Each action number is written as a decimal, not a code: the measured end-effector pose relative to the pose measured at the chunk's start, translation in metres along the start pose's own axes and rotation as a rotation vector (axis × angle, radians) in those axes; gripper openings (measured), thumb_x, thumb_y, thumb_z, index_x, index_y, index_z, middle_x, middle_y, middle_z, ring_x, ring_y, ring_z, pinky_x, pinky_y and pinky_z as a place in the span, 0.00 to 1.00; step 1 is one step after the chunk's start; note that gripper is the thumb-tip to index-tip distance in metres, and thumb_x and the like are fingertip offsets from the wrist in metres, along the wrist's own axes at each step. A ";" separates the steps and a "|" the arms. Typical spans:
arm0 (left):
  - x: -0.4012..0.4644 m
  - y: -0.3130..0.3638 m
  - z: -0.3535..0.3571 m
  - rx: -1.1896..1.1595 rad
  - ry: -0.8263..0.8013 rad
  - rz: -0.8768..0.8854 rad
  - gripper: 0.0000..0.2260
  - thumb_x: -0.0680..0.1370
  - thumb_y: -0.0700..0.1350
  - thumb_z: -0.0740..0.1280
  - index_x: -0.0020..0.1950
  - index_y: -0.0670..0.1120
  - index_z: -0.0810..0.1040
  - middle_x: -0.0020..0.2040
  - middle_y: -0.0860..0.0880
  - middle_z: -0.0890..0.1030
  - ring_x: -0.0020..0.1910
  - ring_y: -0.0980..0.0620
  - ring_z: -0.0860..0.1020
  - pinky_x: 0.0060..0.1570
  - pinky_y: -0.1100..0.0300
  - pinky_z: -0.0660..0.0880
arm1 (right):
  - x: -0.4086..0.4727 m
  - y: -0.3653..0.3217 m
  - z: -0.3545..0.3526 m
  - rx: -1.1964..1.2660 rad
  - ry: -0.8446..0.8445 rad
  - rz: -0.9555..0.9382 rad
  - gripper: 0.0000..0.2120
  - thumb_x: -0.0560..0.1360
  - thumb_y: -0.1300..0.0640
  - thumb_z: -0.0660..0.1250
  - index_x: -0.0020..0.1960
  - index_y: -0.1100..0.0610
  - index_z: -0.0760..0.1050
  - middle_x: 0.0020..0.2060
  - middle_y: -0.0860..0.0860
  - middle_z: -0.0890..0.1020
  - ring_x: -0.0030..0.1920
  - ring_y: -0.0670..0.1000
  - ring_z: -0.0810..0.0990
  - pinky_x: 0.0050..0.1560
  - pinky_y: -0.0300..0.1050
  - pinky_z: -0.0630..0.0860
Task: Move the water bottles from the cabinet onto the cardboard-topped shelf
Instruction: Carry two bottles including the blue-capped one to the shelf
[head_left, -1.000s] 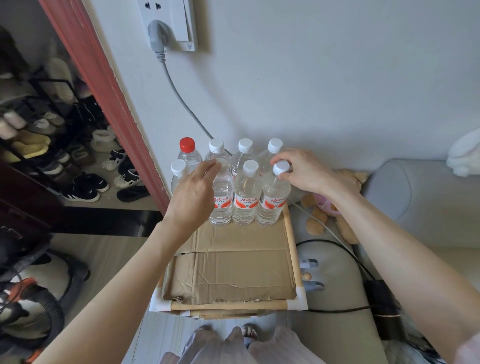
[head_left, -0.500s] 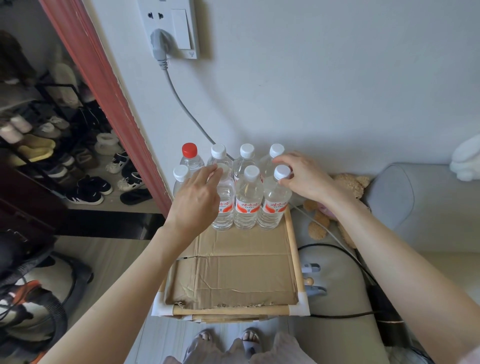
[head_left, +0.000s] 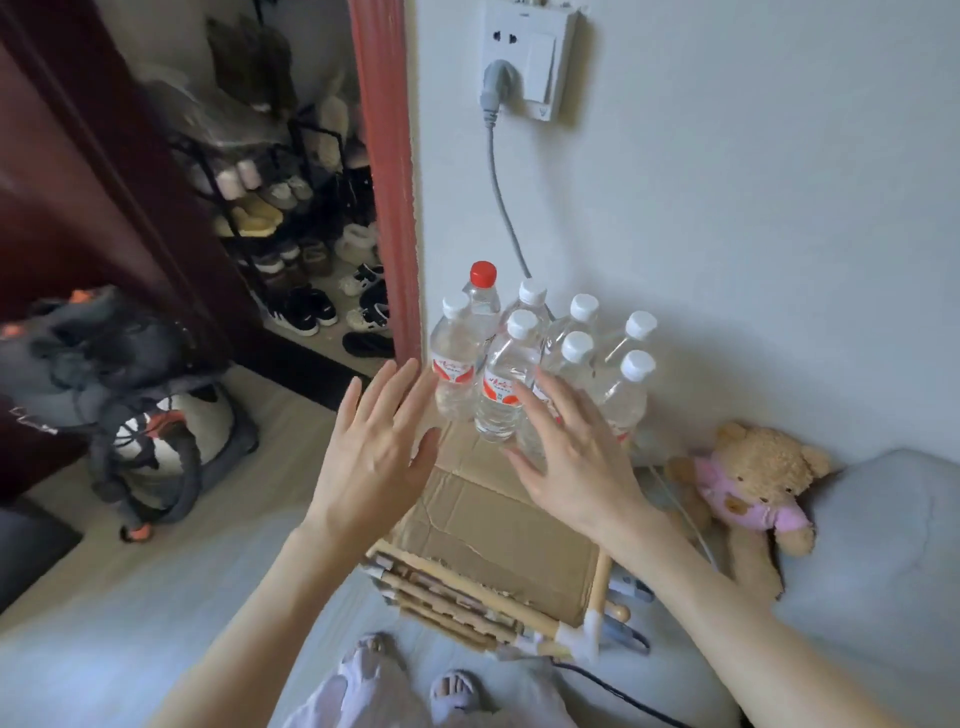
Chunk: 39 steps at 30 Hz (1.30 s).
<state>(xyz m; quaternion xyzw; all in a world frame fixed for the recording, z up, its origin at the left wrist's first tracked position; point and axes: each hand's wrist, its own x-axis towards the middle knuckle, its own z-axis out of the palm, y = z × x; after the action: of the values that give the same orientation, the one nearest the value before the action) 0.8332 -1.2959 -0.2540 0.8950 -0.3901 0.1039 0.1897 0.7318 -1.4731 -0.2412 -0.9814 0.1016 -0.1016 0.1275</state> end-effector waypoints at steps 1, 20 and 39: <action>-0.025 -0.005 -0.004 -0.001 0.004 -0.083 0.21 0.76 0.47 0.60 0.68 0.45 0.67 0.66 0.43 0.71 0.68 0.42 0.65 0.66 0.41 0.62 | -0.006 -0.011 0.011 -0.002 -0.057 -0.058 0.29 0.73 0.42 0.56 0.69 0.56 0.65 0.68 0.57 0.69 0.66 0.60 0.69 0.66 0.59 0.68; -0.595 0.008 -0.144 0.212 0.177 -1.399 0.25 0.79 0.56 0.45 0.64 0.44 0.71 0.64 0.42 0.75 0.64 0.43 0.72 0.64 0.48 0.61 | -0.261 -0.421 0.143 0.165 -0.453 -1.208 0.27 0.71 0.41 0.55 0.64 0.55 0.71 0.62 0.57 0.76 0.62 0.58 0.75 0.64 0.60 0.67; -1.013 0.019 -0.274 0.414 0.677 -2.204 0.22 0.74 0.51 0.56 0.63 0.42 0.73 0.63 0.41 0.76 0.62 0.42 0.73 0.61 0.50 0.69 | -0.626 -0.842 0.218 0.279 -0.722 -1.896 0.28 0.73 0.40 0.55 0.65 0.56 0.70 0.63 0.59 0.75 0.62 0.60 0.74 0.65 0.60 0.65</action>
<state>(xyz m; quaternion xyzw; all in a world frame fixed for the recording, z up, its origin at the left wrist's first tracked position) 0.1262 -0.5247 -0.3395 0.6895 0.6914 0.1779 0.1219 0.3269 -0.4844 -0.3282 -0.6064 -0.7735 0.1301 0.1309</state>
